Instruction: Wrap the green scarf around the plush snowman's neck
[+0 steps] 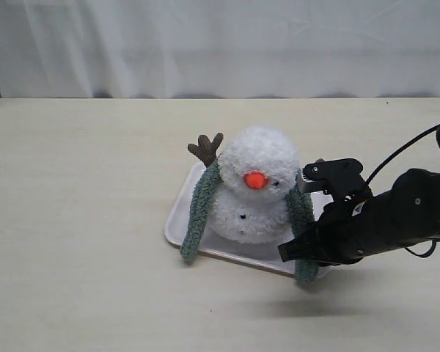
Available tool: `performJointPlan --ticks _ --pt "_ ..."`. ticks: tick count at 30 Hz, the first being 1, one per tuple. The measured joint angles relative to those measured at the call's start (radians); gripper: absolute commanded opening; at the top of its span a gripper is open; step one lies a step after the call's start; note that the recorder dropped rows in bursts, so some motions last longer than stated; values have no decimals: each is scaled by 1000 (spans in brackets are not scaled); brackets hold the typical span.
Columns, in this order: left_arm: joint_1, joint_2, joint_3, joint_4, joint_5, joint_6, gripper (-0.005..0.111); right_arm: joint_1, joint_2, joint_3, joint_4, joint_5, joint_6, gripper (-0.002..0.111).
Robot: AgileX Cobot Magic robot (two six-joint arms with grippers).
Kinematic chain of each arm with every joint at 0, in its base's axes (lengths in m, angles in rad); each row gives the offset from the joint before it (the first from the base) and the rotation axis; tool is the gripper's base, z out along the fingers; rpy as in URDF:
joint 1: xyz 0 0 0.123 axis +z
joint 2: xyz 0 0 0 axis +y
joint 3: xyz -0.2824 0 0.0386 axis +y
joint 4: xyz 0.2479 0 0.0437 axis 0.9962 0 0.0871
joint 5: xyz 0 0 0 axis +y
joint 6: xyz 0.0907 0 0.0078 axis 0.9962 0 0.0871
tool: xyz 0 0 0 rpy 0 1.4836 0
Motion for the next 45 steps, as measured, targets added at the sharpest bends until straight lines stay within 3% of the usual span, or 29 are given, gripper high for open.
performJointPlan --ticks 17,22,28,37,45 --pt "0 0 0 0 0 0 0 0 -142 0 60 62 -14 4" --pt "0 0 0 0 0 0 0 0 -206 0 225 106 -60 4" --pt "0 0 0 0 0 0 0 0 -196 0 579 171 -338 4" --pt "0 0 0 0 0 0 0 0 -75 0 1215 331 -949 4" --pt "0 0 0 0 0 0 0 0 38 -2 1361 371 -1160 4"
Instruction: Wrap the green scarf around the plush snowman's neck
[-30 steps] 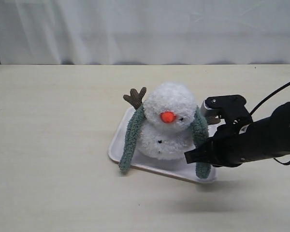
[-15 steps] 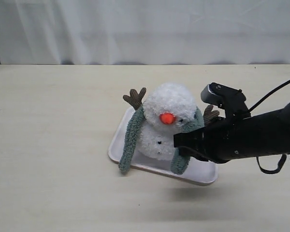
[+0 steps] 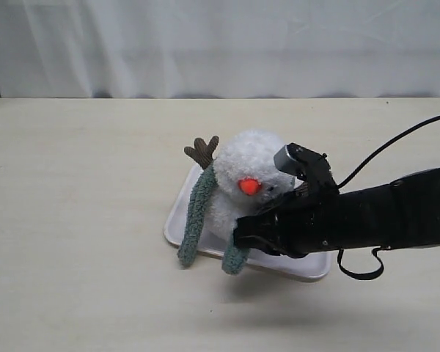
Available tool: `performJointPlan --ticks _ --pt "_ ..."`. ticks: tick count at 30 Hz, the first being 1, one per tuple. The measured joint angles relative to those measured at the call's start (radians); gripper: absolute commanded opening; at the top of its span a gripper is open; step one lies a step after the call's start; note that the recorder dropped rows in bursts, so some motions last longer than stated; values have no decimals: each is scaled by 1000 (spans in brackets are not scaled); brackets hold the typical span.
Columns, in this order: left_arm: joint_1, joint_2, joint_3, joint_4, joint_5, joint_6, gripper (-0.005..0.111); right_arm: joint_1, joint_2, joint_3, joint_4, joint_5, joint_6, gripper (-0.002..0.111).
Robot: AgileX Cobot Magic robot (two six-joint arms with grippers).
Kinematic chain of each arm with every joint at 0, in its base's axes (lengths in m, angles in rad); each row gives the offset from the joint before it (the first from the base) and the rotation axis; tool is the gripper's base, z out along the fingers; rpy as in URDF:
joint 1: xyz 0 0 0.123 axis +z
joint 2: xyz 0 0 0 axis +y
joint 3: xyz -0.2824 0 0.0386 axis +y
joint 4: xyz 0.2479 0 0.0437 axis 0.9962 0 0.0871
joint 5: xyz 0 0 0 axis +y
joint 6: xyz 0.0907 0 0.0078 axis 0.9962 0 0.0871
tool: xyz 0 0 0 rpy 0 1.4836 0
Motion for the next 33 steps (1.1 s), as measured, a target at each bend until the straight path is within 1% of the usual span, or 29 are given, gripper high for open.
performJointPlan --ticks 4,6,10,11,14,16,19,27,30,33 --pt "0 0 0 0 0 0 0 0 44 -14 6 0 -37 5" --pt "0 0 0 0 0 0 0 0 57 -14 6 -2 -56 11" --pt "0 0 0 0 0 0 0 0 65 -14 6 -2 -69 31" --pt "0 0 0 0 0 0 0 0 65 -14 6 -2 -69 38" --pt "0 0 0 0 0 0 0 0 67 -15 6 -2 -69 49" --pt "0 0 0 0 0 0 0 0 67 -16 -20 2 -44 51" --pt "0 0 0 0 0 0 0 0 67 -17 -123 4 27 51" --pt "0 0 0 0 0 0 0 0 51 -17 -543 35 384 51" --pt "0 0 0 0 0 0 0 0 50 -18 -602 90 442 51" --pt "0 0 0 0 0 0 0 0 50 -18 -614 181 454 51"
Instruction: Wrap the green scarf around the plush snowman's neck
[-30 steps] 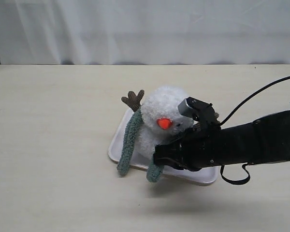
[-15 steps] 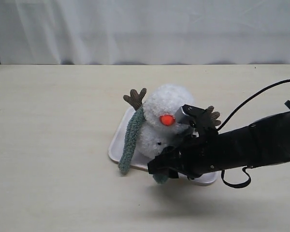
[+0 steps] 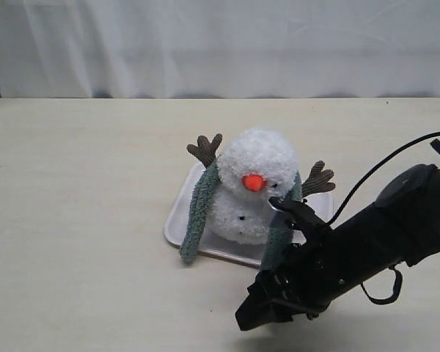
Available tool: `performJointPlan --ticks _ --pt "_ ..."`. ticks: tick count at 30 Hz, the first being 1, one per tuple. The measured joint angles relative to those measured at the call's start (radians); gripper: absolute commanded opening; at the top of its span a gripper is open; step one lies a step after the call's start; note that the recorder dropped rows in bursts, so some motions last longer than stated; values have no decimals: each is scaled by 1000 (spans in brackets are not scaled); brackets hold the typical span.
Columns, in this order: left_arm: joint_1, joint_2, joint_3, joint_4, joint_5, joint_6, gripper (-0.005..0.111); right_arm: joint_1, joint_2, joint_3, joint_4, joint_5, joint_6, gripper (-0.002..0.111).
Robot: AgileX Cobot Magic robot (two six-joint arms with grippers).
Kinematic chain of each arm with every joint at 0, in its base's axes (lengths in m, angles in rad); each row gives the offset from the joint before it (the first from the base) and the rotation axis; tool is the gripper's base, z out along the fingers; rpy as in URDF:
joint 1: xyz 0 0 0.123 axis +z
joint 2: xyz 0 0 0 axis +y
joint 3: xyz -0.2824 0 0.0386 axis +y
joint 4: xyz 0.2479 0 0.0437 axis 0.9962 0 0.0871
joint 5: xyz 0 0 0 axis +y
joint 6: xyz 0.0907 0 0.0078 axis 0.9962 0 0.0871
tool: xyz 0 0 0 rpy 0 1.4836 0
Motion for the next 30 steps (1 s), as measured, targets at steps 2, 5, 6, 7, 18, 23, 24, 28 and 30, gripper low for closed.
performJointPlan --ticks 2,5,6,7,18,23,24,28,30 --pt "0 0 0 0 0 0 0 0 0 0 0 67 -19 51" --pt "0 0 0 0 0 0 0 0 0 0 30 184 -104 51" --pt "0 0 0 0 0 0 0 0 0 0 53 218 -144 51" --pt "0 0 0 0 0 0 0 0 0 0 81 247 -187 51" --pt "0 0 0 0 0 0 0 0 -77 -47 280 224 -460 38" --pt "0 0 0 0 0 0 0 0 -267 -78 19 -46 -182 38" --pt "0 0 0 0 0 0 0 0 -296 -79 -60 -107 -80 38" --pt "0 0 0 0 0 0 0 0 -376 -80 -480 -234 420 38" --pt "0 0 0 0 0 0 0 0 -390 -80 -685 -230 637 38"
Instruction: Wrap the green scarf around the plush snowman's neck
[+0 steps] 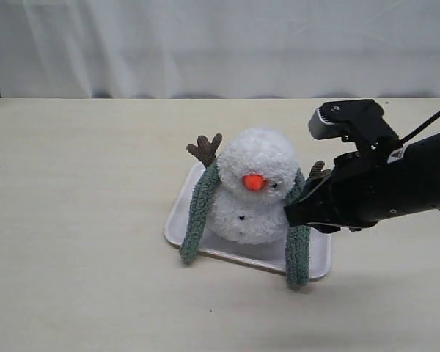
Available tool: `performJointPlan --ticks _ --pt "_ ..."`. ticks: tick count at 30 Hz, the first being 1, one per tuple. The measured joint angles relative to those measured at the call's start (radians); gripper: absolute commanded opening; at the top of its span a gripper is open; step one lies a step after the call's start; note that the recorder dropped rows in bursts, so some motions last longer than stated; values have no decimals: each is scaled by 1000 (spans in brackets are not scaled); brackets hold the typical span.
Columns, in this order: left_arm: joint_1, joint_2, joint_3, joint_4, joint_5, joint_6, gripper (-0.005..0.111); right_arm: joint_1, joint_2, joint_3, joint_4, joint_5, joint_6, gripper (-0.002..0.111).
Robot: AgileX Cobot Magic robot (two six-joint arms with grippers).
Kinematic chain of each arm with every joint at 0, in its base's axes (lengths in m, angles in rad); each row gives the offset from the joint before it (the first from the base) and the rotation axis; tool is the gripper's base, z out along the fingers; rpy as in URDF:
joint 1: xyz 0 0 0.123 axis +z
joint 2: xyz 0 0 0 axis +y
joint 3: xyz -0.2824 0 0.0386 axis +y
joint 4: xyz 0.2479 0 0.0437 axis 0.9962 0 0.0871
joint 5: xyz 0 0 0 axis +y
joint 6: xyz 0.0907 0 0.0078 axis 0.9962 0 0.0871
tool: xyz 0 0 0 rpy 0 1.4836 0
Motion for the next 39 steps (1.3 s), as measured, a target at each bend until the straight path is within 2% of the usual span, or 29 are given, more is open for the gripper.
performJointPlan --ticks 4,8,12,17,39 --pt "0 0 0 0 0 0 0 0 -4 38 -359 25 373 38" --pt "0 0 0 0 0 0 0 -31 40 133 -514 -118 546 38" --pt "0 0 0 0 0 0 0 -124 177 145 -511 -271 589 38" --pt "0 0 0 0 0 0 0 -140 308 147 -482 -429 591 38" --pt "0 0 0 0 0 0 0 -140 483 26 -454 -461 591 38"
